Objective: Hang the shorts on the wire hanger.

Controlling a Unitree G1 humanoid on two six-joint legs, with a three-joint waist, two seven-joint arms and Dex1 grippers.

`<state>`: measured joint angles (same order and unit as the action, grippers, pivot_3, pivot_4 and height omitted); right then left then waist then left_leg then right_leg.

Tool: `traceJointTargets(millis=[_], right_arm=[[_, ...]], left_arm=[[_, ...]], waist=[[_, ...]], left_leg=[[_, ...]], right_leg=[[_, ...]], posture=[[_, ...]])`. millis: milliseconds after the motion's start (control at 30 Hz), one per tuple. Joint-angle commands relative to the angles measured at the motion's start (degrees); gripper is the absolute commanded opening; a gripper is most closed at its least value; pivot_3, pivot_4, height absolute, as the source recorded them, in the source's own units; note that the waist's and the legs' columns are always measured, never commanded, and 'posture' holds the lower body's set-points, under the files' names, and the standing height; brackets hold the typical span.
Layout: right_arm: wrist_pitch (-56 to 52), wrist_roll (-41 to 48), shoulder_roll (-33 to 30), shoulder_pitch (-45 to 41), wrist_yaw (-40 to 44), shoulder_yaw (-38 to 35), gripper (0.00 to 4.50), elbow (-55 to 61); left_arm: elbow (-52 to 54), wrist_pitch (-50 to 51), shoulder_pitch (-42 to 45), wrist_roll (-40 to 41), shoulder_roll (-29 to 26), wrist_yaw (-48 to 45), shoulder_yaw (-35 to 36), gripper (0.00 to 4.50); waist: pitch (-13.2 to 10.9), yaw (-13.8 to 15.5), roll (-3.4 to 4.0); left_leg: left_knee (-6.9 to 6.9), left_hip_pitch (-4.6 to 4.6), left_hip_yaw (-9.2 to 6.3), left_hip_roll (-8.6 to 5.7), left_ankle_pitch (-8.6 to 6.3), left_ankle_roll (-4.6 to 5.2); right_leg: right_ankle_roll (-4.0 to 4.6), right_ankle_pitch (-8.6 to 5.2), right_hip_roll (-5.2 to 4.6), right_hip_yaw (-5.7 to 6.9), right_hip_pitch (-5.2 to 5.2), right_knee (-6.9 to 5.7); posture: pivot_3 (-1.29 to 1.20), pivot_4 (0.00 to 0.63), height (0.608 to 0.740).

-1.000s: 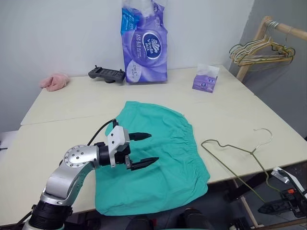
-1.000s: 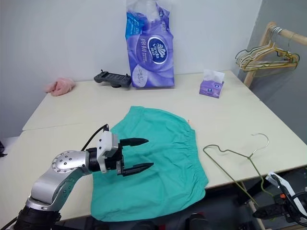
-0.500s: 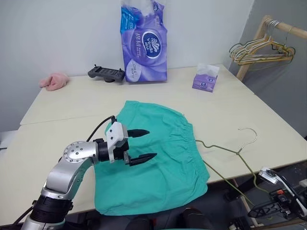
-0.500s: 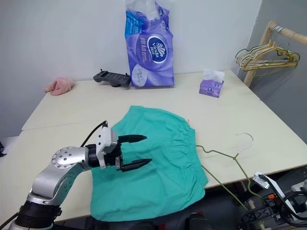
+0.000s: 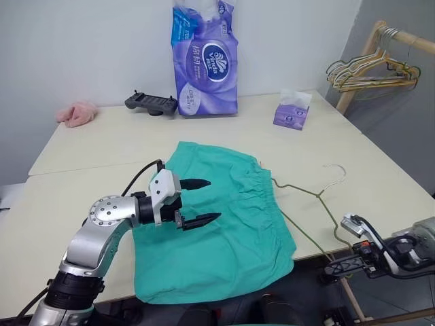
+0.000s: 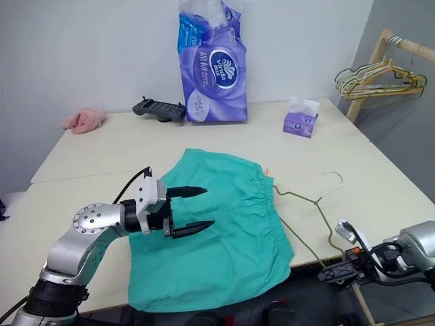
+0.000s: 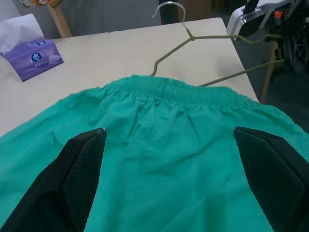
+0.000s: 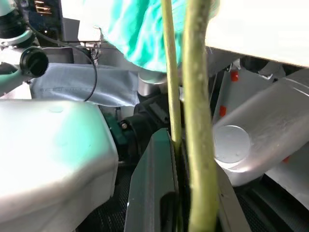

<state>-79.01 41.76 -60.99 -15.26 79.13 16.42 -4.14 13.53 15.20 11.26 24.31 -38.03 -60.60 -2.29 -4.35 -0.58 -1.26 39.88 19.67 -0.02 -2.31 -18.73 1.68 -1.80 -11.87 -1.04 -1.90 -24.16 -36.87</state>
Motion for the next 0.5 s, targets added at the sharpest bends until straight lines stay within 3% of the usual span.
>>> traceJointTargets(millis=[33,500], right_arm=[[1.5,-1.2,0.3,-2.1,1.0,1.9,0.00,-1.9],[4.4,-3.8,0.4,-7.4,5.8,5.4,0.00,-5.8]], left_arm=[[0.8,-1.3,0.7,-0.3,-0.3,0.2,1.0,4.47],[1.7,-0.5,0.8,-0.2,-0.6,0.8,0.9,4.47]], waist=[[0.0,0.1,0.01],[-0.1,0.6,0.13]], left_leg=[[0.00,0.01,-0.01,0.00,0.00,0.00],[0.00,0.04,-0.15,0.00,0.00,0.00]], right_leg=[[0.00,0.00,0.00,0.00,-0.01,0.00],[0.01,0.00,-0.04,0.16,-0.01,0.00]], posture=[[0.03,0.056,0.740],[0.04,0.061,0.740]])
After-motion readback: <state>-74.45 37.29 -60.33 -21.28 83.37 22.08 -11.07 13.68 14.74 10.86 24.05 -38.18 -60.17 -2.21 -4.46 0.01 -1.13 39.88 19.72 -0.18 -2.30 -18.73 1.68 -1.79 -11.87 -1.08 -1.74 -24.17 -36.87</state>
